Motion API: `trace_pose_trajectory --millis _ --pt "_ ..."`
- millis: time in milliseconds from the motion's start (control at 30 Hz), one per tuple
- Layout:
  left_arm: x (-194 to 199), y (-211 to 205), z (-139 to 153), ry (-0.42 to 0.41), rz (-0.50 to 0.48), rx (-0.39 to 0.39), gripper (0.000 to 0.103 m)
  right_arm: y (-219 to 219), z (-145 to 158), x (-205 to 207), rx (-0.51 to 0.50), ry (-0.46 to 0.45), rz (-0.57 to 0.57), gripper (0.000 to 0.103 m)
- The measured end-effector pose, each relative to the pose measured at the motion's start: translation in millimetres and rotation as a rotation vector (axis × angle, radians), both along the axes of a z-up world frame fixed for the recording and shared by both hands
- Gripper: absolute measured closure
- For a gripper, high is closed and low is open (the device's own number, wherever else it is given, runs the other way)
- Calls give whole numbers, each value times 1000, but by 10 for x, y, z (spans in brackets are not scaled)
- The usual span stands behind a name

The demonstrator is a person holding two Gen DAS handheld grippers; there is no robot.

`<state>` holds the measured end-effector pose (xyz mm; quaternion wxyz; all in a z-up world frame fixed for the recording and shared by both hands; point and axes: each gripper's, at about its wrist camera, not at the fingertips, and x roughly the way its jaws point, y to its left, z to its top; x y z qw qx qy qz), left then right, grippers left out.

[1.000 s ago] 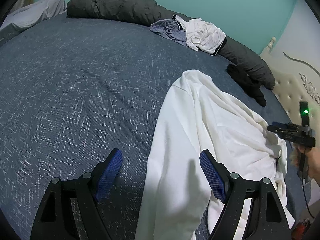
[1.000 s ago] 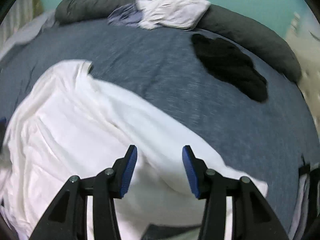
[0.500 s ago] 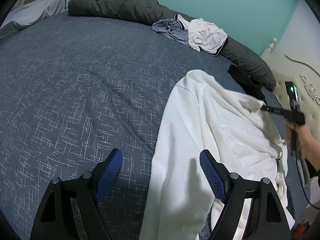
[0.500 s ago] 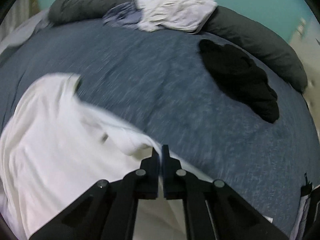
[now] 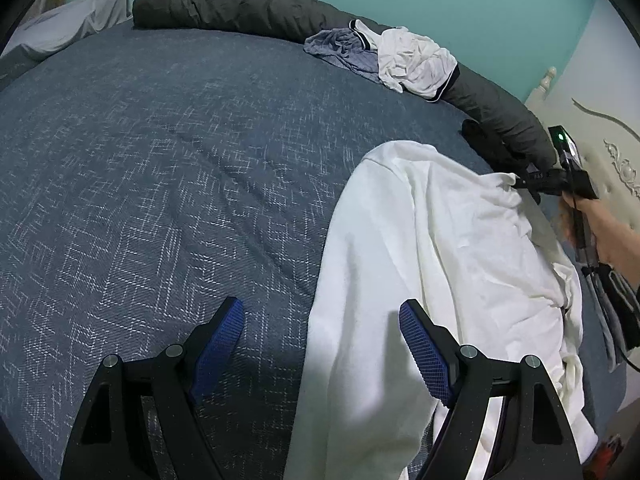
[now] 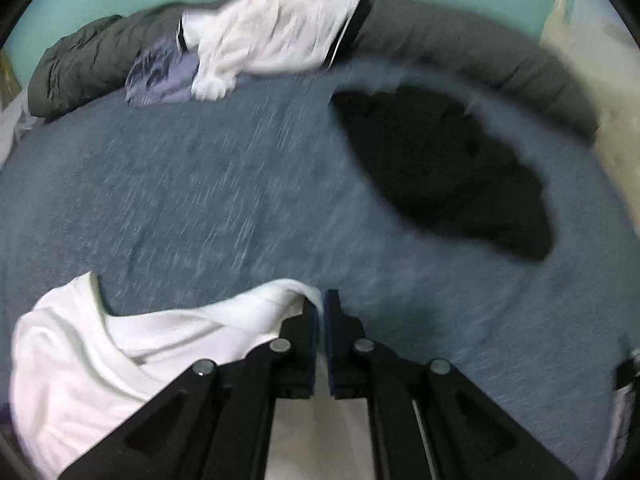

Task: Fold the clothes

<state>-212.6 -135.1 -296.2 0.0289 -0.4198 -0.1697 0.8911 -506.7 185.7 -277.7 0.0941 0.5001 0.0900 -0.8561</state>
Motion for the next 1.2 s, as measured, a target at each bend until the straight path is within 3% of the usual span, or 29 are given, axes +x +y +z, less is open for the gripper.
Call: trace_pose_trajectory --millis 67,133,167,333,500,600,733,900,1200 --pt "4 10 2 -2 0 -4 20 38 38 81 28 39 0 81" --pt "11 24 4 -2 -6 -14 20 137 114 171 23 80 -31 46" --pt "14 25 7 -3 -9 -14 20 212 162 226 1 95 -50 42" --pt "18 24 47 -1 -19 18 20 610 363 647 -145 133 -120 41" --pt "56 93 117 8 -49 24 20 871 306 1185 -256 55 -97 41" --pt "87 145 158 12 -67 32 20 965 155 1551 -300 -36 -77 41" --pt "198 243 270 27 -84 -1 20 1057 29 1976 -297 -121 -51 41" --pt "372 323 406 12 -101 23 20 1126 -99 2488 -320 -236 -20 41" --pt "915 248 504 -120 -143 -35 20 1061 -452 2944 -352 -370 -37 41"
